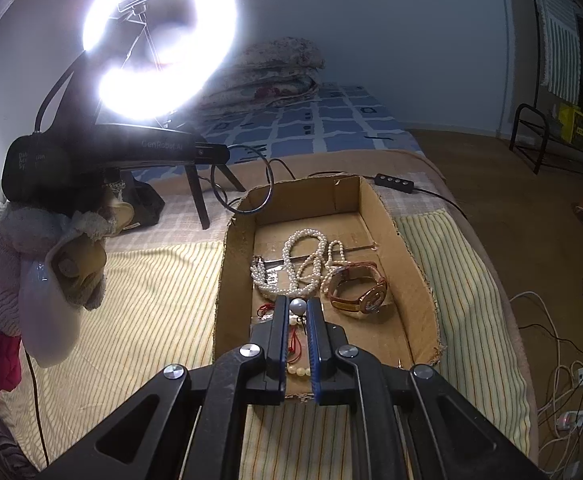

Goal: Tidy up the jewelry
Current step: 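Open left tool to drop the bangle in the box while right tool releases the earring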

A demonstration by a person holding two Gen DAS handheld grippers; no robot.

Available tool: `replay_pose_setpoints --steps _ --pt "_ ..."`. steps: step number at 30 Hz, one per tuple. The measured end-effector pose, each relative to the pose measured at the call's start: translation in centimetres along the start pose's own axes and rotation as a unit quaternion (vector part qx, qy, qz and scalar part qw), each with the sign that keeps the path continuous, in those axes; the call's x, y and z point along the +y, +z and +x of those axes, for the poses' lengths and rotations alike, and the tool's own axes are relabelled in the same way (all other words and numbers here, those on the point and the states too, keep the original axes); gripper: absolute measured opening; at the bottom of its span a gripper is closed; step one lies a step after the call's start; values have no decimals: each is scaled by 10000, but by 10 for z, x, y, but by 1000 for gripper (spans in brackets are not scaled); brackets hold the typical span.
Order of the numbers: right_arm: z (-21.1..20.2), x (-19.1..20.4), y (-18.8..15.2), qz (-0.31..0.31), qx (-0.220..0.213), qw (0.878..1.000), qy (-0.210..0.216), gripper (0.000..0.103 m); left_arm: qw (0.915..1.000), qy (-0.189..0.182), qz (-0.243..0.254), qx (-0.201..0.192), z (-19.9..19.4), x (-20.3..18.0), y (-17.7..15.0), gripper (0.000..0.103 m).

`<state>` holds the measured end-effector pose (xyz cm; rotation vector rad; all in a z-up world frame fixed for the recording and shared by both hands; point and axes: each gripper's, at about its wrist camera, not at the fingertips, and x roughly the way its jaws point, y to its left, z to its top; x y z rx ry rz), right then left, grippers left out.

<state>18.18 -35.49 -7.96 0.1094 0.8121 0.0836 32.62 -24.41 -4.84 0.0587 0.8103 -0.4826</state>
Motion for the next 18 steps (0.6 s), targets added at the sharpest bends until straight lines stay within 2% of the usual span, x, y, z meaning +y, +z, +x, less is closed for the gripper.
replay_pose_setpoints --steps 10,12,14,15,16,17,18 --pt "3 -4 2 68 -3 10000 -8 7 9999 -50 113 10 6 -11 3 1" --pt "4 -3 1 68 23 10000 17 13 9998 -90 152 -39 5 -13 4 1" --pt "4 -3 1 61 29 10000 42 31 9997 -74 231 -80 3 -16 4 1" --pt "4 -2 0 51 11 10000 1 34 9996 -63 253 -65 4 -17 4 1" --pt "4 -2 0 42 -1 10000 -45 42 9996 -63 263 -26 4 -18 4 3" --pt "4 -1 0 32 -3 10000 -79 56 9996 -67 259 -7 5 -18 5 14" --pt "3 -1 0 28 -10 9999 -121 64 9997 -74 248 -12 5 -19 5 30"
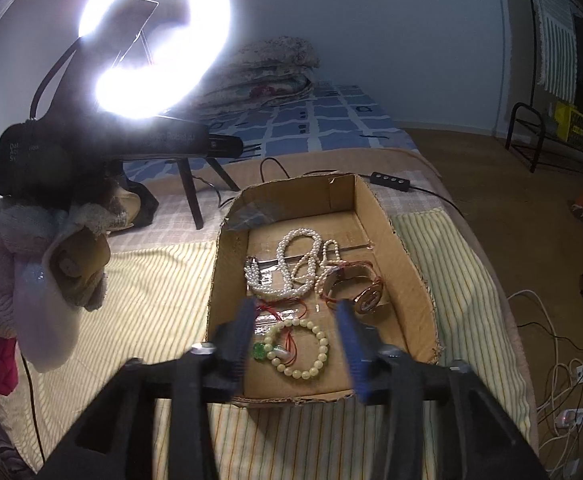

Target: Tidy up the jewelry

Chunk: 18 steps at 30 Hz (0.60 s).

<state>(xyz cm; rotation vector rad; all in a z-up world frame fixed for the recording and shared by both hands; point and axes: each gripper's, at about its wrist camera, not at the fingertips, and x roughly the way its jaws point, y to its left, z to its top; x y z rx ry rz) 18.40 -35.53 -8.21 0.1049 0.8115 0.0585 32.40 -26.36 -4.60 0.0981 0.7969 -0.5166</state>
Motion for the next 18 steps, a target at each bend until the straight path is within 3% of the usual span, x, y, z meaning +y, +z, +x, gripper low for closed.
replay_pose_setpoints --steps 1,2,3,5,11,18 --pt "-1 0 0 5 -25 10000 -33 77 10000 4 -2 -53 -2 0 0 39" --pt "-2 0 0 13 -80 9999 -63 83 9999 30 9 -101 -4 -1 0 51" --pt "-4 1 0 19 -133 9999 -85 85 9999 49 19 -132 -4 -2 0 60" --pt "-5 1 1 18 -182 9997 -146 90 9998 82 62 -191 -7 -3 0 66" --pt "-6 3 2 20 -236 9993 -290 99 9999 73 82 -127 -8 -4 0 67" --pt "-8 4 3 19 -261 9991 -322 101 9998 141 112 -132 -18 -5 -3 69"
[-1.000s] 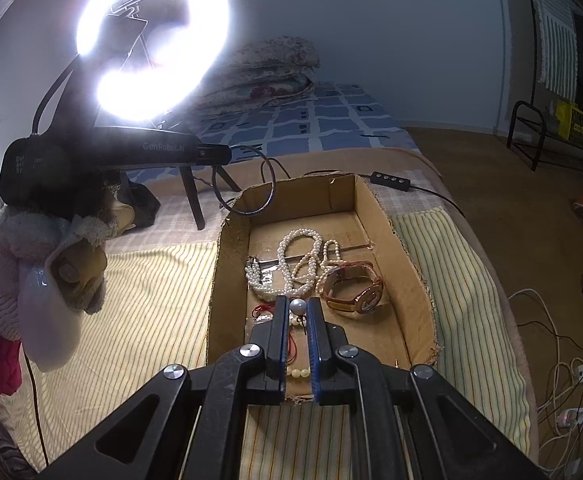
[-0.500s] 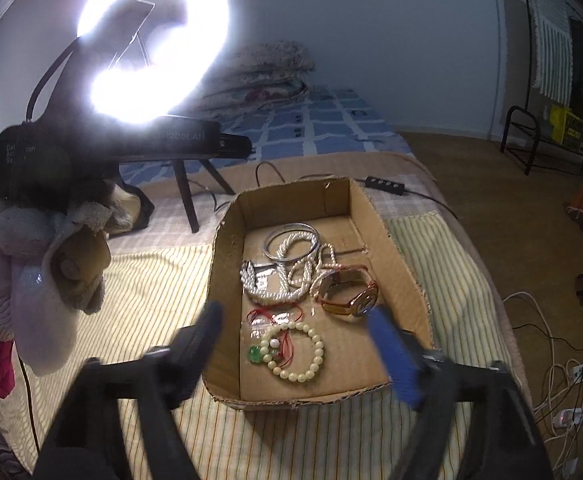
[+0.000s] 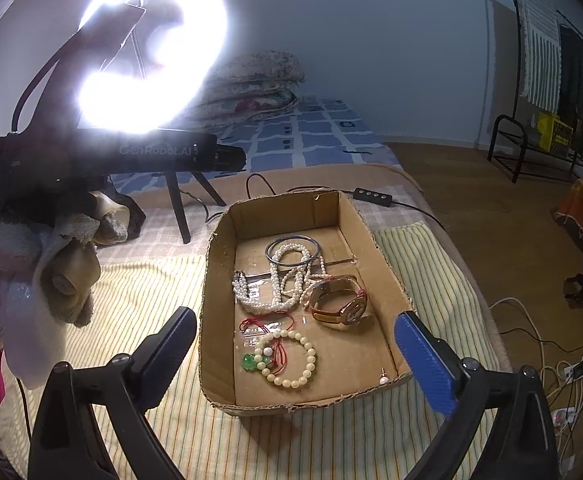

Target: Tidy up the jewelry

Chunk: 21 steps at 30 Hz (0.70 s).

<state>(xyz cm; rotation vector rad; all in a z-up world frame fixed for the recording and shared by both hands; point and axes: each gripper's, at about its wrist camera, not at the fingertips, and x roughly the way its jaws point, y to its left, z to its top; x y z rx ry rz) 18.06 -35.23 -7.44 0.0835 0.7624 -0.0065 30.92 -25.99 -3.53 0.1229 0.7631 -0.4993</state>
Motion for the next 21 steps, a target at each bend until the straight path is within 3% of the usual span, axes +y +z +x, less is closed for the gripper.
replay_pose_setpoints --steps 9,21 --pt "-19 2 0 29 -110 9998 -151 101 9999 89 -104 -102 -26 6 -3 69" --pt "-75 0 6 32 -467 9978 -473 102 9983 285 -329 -389 -96 10 -16 69"
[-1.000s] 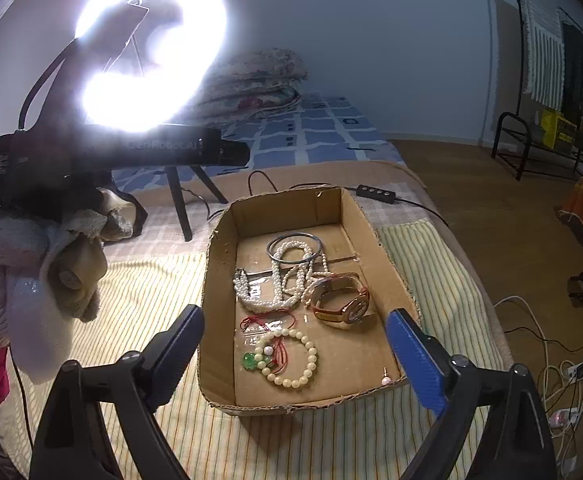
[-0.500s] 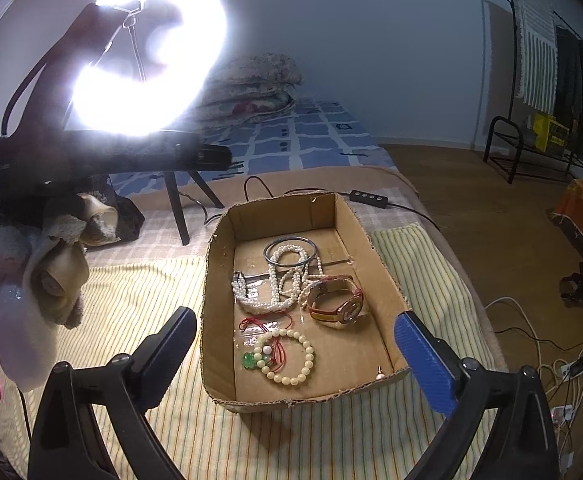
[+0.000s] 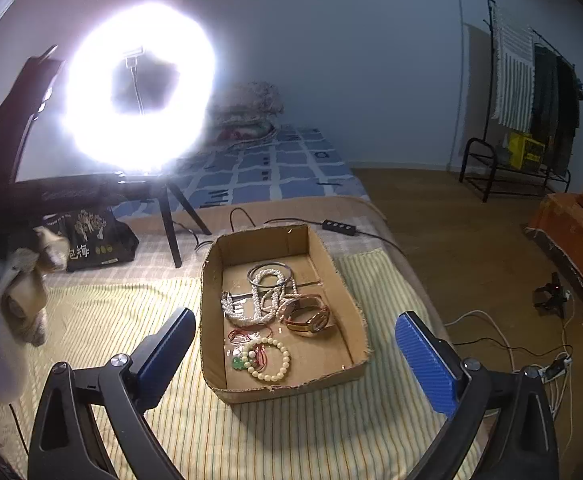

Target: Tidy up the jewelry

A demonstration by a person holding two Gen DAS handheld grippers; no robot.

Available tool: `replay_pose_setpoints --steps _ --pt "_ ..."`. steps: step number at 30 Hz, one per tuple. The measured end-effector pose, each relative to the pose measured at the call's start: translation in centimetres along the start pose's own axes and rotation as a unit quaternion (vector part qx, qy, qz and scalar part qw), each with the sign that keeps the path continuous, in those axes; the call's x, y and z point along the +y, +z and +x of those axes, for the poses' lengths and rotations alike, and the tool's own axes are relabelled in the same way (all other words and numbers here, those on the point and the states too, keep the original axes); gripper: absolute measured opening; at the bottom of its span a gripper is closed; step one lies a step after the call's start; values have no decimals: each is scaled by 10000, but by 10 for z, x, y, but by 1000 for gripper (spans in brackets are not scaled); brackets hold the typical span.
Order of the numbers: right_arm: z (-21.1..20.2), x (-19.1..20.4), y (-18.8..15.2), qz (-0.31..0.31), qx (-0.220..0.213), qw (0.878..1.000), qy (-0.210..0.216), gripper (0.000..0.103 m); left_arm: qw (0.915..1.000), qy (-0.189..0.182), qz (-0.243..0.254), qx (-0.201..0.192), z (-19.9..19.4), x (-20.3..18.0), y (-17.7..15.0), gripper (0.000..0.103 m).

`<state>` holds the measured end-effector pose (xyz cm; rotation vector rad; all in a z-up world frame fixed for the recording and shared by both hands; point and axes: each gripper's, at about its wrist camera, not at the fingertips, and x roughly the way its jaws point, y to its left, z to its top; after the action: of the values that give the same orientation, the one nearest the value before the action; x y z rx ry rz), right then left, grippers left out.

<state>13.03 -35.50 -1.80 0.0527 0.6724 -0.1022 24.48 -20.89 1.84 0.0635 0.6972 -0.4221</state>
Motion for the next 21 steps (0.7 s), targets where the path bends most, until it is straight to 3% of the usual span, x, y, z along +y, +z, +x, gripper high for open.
replay_pose_setpoints --steps 13,15,21 --pt "-61 14 6 -51 -352 9988 -340 103 9987 135 -156 -472 -100 16 -15 69" --pt "-72 20 5 -76 -438 9983 -388 103 9983 176 -193 -522 -114 21 -21 76" --pt "-96 30 2 19 -728 9964 -434 103 9968 275 -353 -667 -151 33 -44 78"
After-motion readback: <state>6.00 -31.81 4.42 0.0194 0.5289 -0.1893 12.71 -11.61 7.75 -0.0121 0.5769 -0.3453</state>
